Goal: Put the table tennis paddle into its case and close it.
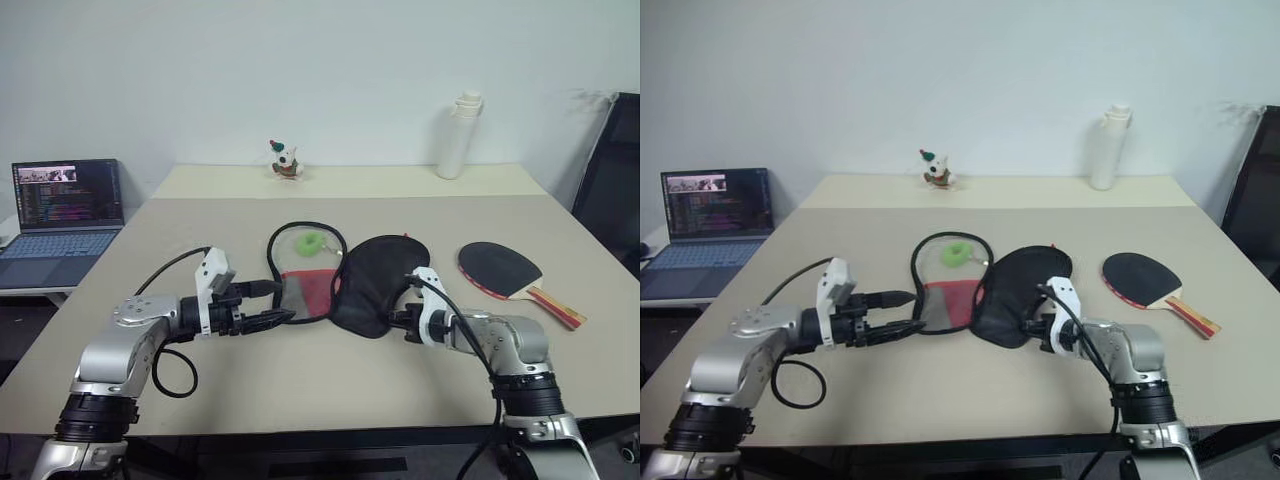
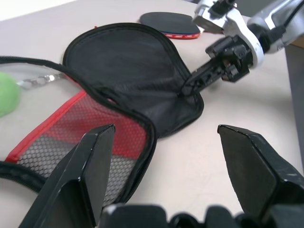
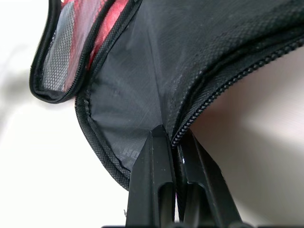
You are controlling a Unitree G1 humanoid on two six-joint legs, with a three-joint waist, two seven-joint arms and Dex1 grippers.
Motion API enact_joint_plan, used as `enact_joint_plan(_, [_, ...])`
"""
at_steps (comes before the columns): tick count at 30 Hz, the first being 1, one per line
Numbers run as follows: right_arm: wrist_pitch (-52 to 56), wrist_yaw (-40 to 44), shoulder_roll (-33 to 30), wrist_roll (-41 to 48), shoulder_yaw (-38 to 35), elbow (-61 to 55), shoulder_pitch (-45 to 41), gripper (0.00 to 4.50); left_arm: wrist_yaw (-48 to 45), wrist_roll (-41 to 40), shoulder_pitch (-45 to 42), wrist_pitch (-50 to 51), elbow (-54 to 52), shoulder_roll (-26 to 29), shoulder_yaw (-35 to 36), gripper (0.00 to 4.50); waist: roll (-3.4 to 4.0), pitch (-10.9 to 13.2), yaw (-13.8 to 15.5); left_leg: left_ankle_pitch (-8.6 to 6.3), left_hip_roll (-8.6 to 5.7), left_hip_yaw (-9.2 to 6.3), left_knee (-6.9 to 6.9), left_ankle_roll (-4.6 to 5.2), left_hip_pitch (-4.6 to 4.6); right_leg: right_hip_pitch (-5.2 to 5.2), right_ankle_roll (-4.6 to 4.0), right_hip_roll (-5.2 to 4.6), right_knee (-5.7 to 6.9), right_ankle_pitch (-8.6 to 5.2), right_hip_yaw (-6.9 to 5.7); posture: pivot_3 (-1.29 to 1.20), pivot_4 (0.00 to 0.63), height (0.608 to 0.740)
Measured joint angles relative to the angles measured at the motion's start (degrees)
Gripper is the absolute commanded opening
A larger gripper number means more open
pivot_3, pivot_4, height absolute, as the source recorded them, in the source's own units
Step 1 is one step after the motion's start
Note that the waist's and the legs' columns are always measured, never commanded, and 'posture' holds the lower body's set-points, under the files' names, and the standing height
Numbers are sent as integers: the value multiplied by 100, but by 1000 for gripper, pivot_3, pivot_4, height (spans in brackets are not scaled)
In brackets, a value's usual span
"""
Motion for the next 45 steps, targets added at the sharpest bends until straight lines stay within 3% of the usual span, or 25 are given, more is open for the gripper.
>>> enact_joint_plan(12, [8, 792, -1314, -61, 154, 382, -174, 31, -96, 4, -262, -39, 34, -195, -279, 3771, -2, 1, 6, 0, -8, 22, 0, 1, -3, 0, 2, 3, -6, -1, 1, 0, 150, 740])
enact_joint_plan(20, [-273, 1133, -1502, -250, 356, 816, -460, 31, -109, 20, -318, -107, 70, -289, -349, 3771, -2, 2, -3, 0, -5, 24, 0, 1, -2, 0, 3, 7, -6, -1, 3, 0, 150, 740])
enact_joint_plan(23, [-384, 1147, -1500, -312, 362, 834, -482, 694, -109, 21, -317, -131, 74, -319, -400, 3771, -3, 2, -2, 0, -4, 24, 0, 1, -3, 0, 3, 6, -6, -1, 3, 0, 150, 740])
enact_joint_plan(29, [-558, 1135, -1567, -413, 279, 1016, -493, 2840, -103, 21, -317, -144, 74, -320, -401, 3771, -3, 2, 1, 0, -4, 24, 0, 1, -3, 0, 2, 5, -6, -1, 2, 0, 150, 740])
enact_joint_plan(34, [-680, 1376, -2247, -404, -54, 951, -284, 4461, -50, -8, -307, -126, 70, -394, -399, 3771, -4, 2, 32, -1, -5, 24, 0, 1, -8, 1, 3, 3, -14, -2, -1, 0, 150, 740])
enact_joint_plan(40, [-1486, 2321, -3324, -451, -82, 498, 292, 4461, 21, -233, -376, 110, -64, -632, -412, 3771, -5, 5, 24, -1, -8, 31, 1, 2, -6, 0, 4, 4, -16, -2, 1, 0, 150, 740])
enact_joint_plan(45, [-2582, 2655, -3918, -922, -126, 993, 383, 4461, -88, -231, -915, 82, -225, -713, -646, 3771, -8, 5, 10, -1, -10, 41, 1, 1, 9, 11, 4, 9, -15, -2, 7, 0, 150, 740])
